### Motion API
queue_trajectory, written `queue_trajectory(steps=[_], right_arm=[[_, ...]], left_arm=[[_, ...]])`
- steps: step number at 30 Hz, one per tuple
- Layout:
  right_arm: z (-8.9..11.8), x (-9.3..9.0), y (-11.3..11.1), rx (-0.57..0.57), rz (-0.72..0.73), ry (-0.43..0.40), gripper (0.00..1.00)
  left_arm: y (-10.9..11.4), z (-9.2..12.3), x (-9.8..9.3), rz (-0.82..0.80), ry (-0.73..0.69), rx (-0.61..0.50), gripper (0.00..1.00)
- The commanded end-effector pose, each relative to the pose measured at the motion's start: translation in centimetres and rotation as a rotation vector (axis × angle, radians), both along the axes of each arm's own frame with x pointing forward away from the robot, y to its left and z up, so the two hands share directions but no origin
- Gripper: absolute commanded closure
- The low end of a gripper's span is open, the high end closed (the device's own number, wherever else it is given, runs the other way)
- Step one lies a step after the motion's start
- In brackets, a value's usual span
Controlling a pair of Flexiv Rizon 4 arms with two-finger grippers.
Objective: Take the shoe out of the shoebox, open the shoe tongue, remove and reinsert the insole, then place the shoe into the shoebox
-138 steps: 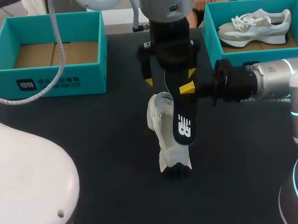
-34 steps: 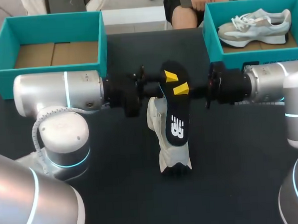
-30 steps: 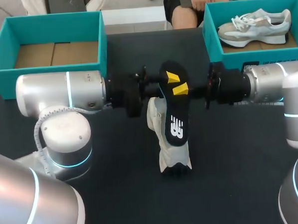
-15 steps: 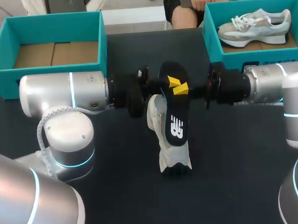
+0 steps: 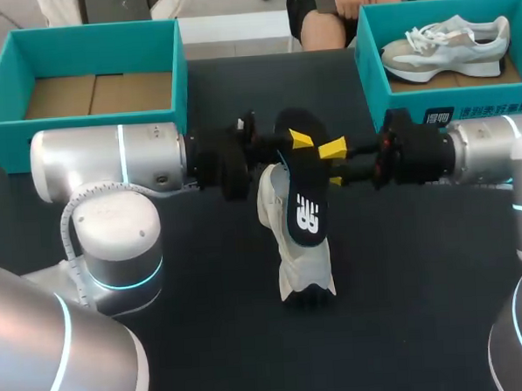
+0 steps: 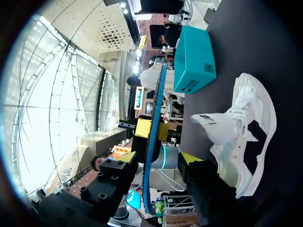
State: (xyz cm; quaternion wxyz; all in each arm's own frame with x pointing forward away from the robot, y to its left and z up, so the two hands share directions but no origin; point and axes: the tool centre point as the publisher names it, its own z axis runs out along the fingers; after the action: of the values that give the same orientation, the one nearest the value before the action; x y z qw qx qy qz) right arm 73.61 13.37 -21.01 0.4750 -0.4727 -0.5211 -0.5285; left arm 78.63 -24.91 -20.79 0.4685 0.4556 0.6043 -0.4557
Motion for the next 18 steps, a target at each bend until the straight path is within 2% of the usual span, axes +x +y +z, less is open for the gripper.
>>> queue_trajectory(steps=[1,3,5,6,13,18], right_arm=[[1.8,-1.1,-2.3,-0.056,-0.050,-0.091,0.00],[2.7,-0.7,-2.7,-0.127,-0.028,-0.218,0.00],[4.2,-0.6,-2.7,-0.234,0.024,-0.500,0.00],[4.6,-0.7,-2.5,-0.185,0.046,-0.610,0.00],[4.6,-0.7,-2.5,-0.185,0.046,-0.610,0.00],[4.6,-0.7,-2.5,-0.185,0.046,-0.610,0.00]], left_arm=[[1.9,0.7,-1.0,-0.020,0.067,-0.004,1.00],[2.4,1.0,-1.4,-0.026,0.129,-0.023,1.00],[2.7,1.2,-1.8,-0.034,0.154,-0.025,1.00],[2.9,1.2,-2.0,-0.039,0.184,-0.034,1.00],[3.7,1.2,-2.4,-0.035,0.198,-0.023,1.00],[3.9,1.8,-3.0,-0.050,0.213,-0.031,1.00]])
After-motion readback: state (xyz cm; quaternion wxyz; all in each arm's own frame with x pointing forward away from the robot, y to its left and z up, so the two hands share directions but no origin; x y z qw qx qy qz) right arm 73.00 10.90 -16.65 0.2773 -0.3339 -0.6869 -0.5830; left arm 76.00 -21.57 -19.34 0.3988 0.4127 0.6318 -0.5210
